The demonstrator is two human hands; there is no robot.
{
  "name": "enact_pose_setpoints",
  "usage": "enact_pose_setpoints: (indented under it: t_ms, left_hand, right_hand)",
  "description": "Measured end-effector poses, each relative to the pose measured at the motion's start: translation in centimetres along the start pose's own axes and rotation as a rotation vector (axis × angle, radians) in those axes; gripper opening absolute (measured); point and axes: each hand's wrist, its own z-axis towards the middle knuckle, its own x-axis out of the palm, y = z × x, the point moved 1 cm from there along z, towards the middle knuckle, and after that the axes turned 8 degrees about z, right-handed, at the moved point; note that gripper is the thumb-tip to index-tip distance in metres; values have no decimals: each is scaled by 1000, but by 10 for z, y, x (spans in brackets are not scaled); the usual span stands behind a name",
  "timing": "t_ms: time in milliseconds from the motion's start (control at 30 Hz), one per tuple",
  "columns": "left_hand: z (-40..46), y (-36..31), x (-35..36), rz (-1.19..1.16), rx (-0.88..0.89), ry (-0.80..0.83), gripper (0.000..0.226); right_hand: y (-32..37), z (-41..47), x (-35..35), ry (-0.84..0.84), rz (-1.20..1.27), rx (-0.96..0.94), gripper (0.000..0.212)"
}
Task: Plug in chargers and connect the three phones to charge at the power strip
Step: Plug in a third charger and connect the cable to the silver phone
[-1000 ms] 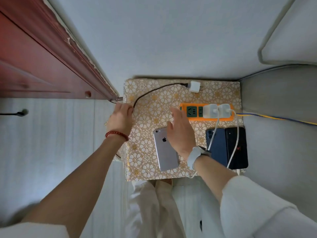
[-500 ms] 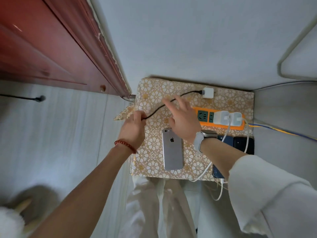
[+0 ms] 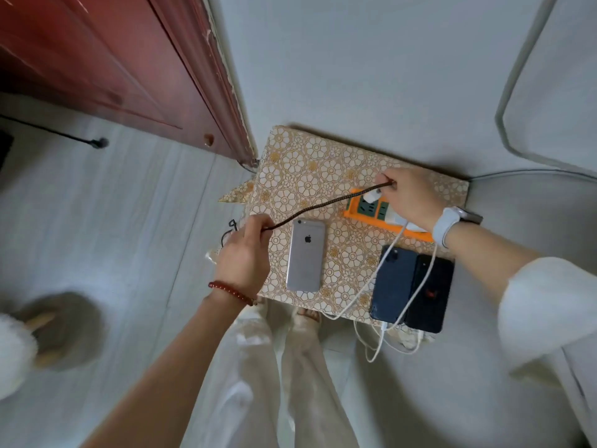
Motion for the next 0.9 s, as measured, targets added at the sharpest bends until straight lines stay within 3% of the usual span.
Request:
enact_pose_setpoints:
  t_ms: [200,333,467,600,767,900]
  left_hand:
    - [9,-9,15,4,-5,-81,18]
    - [10,-13,20,-2,-8,-90,20]
    - [6,-19,26,-1,-33,-73,27]
    - [0,-24,28,-1,-10,-72,24]
    - [-13,-21,31,39,11,-15,25]
    - [-17,-18,31,56,11,15,25]
  right_hand:
    - [-13,-5,-5,48,91,5,17]
    - [-20,-8,-9,107,18,-53,15]
    - [-22,-11,-12,132,-137,-136,26]
    - [-21,-11,-14,195,-245,-189,19]
    - [-17,-16,-17,272,-283,-216,44]
    - [-22,-15,-14,245,-262,-218,9]
